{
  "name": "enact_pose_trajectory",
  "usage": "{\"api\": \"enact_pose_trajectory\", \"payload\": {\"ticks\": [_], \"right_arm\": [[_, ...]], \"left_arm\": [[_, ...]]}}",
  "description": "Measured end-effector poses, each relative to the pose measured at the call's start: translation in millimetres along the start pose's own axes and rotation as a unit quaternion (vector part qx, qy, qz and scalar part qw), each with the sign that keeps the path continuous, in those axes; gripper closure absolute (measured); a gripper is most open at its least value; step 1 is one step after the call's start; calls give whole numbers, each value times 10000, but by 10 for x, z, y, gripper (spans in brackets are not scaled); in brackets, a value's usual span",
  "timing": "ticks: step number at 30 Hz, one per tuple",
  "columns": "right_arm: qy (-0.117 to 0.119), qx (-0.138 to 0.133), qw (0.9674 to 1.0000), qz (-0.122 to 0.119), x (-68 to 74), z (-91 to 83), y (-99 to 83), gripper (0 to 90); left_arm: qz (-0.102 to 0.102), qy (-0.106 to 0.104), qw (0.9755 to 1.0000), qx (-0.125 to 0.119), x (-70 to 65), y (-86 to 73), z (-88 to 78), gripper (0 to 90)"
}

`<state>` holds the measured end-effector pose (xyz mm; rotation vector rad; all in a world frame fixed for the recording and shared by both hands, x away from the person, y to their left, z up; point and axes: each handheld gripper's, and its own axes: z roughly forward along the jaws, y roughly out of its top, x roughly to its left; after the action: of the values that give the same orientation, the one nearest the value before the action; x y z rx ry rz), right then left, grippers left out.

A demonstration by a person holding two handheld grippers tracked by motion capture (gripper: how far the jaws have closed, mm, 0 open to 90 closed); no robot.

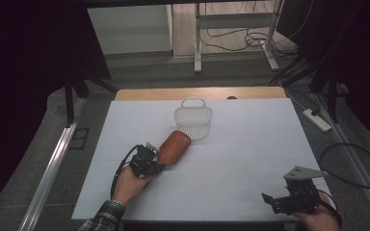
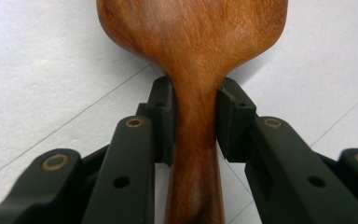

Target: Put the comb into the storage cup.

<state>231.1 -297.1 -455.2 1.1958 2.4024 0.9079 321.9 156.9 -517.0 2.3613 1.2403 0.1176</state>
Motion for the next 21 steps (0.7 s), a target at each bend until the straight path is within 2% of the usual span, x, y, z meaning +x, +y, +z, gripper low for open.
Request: {"api": "enact_pose_trajectory", "payload": {"ticks": [4, 9, 12, 21], "right_arm": [[0, 1, 10000, -3, 1, 0, 0, 0], [0, -1, 10000, -9, 3, 0, 0, 0], [-6, -3, 10000, -13, 4, 0, 0, 0], [-9, -8, 10000, -13, 5, -1, 0, 0]], "left_arm": [[36, 20, 10000, -86, -1, -3, -14, 707], [-15, -164, 9997, -170, 49, -20, -26, 709], [-29, -178, 9996, -224, 53, -27, -35, 709], [78, -229, 9992, -305, 40, -36, -85, 709]]}}
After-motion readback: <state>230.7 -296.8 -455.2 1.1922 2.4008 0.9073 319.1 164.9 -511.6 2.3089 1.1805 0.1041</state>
